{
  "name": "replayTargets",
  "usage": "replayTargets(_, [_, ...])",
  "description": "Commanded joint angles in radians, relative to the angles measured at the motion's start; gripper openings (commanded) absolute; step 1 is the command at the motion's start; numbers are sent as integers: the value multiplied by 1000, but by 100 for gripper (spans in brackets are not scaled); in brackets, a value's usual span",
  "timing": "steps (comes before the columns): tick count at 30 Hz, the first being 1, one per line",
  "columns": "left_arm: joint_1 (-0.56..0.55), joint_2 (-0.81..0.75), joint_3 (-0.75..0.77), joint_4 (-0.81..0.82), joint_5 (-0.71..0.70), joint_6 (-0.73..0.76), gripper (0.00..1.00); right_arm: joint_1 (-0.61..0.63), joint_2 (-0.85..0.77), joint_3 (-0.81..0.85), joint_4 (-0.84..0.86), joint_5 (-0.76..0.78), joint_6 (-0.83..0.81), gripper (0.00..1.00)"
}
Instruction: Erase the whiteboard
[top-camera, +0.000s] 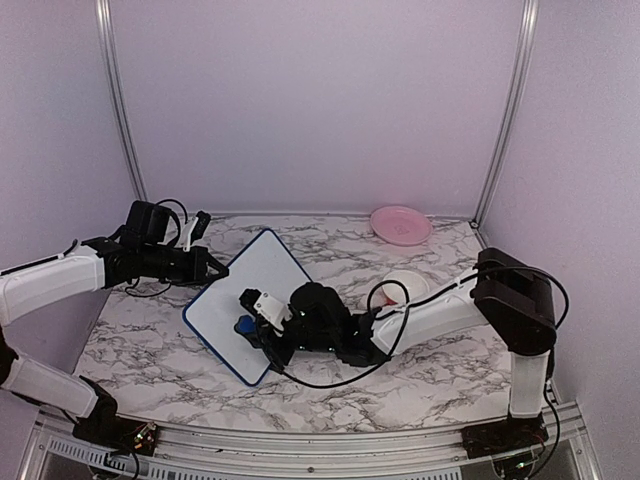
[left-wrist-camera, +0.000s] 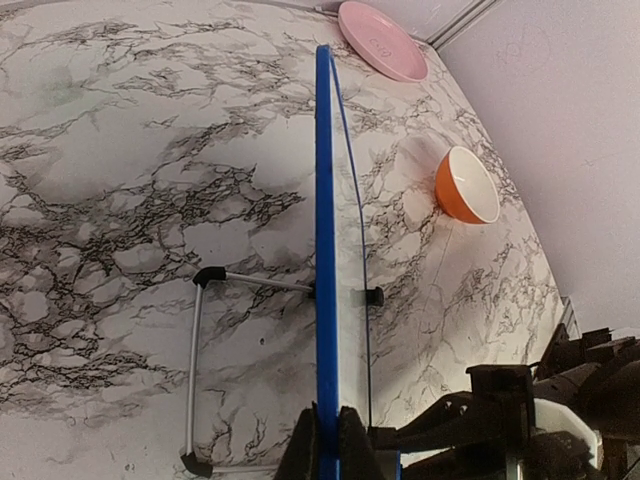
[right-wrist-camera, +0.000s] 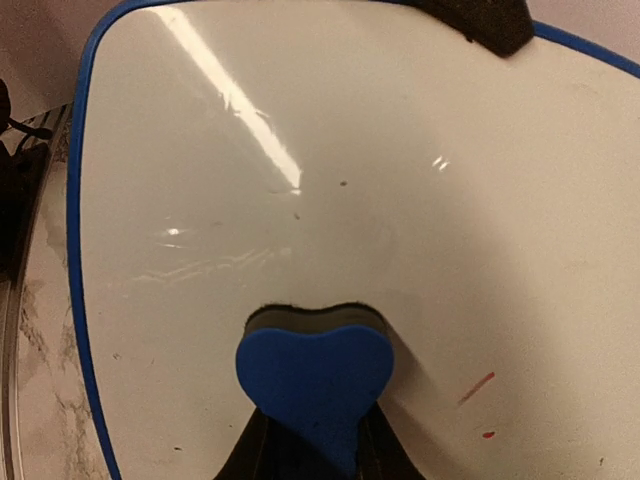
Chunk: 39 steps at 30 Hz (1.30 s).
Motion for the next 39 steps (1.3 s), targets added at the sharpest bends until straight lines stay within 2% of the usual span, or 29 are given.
replayTargets(1, [-3, 35, -1, -18, 2, 20, 0, 21, 8, 2, -6, -32, 4, 0])
replayTargets(13, [-4, 43, -5, -22, 16, 34, 0, -106, 27, 78, -33, -32, -36, 0])
replayTargets(18, [-4, 52, 1, -21, 21, 33, 0, -98, 40, 97, -40, -49, -48, 0])
replayTargets(33, [-4, 40, -8, -14, 14, 31, 0, 58, 28, 10, 32, -49, -27, 0])
replayTargets(39, [-4, 36, -14, -14, 11, 33, 0, -10, 23, -21, 42, -51, -6, 0])
